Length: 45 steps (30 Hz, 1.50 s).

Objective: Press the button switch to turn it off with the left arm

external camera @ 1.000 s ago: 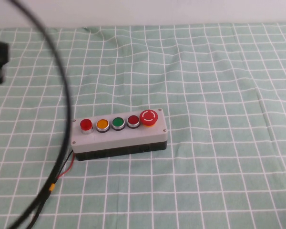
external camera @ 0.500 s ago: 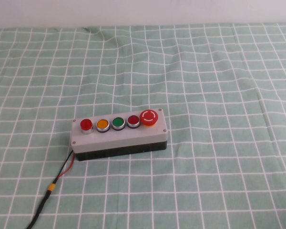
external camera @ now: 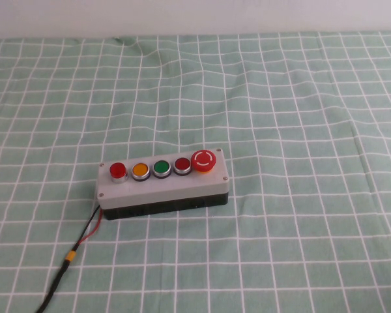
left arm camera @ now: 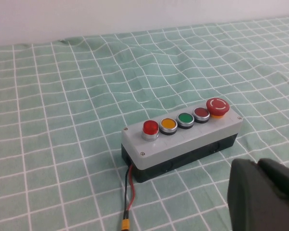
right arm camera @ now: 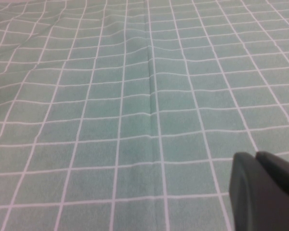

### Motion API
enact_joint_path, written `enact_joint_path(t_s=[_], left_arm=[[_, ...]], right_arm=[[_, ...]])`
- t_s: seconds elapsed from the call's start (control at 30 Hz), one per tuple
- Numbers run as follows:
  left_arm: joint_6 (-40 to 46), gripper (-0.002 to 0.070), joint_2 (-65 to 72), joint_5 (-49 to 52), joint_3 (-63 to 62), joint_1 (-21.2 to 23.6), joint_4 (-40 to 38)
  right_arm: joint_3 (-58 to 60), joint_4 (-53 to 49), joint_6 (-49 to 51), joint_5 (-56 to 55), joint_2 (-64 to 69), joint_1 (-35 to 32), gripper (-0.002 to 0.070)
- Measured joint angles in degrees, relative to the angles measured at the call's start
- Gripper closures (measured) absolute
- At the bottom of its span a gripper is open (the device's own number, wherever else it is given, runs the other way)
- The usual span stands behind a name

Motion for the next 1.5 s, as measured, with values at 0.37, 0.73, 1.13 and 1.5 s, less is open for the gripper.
enact_joint_path(t_s=[0.37, 0.73, 1.13, 1.5], left_arm=[[0.0, 0.0678, -0.6, -5.9, 4.3, 1.1, 5.9], [0.0, 0.0678, -5.1, -34.6, 27.6, 12.4, 6.9], [-4.0, 0.0678, -13.5, -36.1, 44.5, 15.1, 7.0], [-4.0, 0.0678, -13.6, -31.2, 44.6, 15.1, 7.0]], right_arm=[[0.0, 0.0, 0.0, 0.0, 0.0, 0.0, 0.0692], [0.0, 0.0, 0.0, 0.0, 0.0, 0.0, 0.0692], [0.0, 0.0, 0.0, 0.0, 0.0, 0.0, 0.0692], [0.0, 0.0, 0.0, 0.0, 0.0, 0.0, 0.0692]])
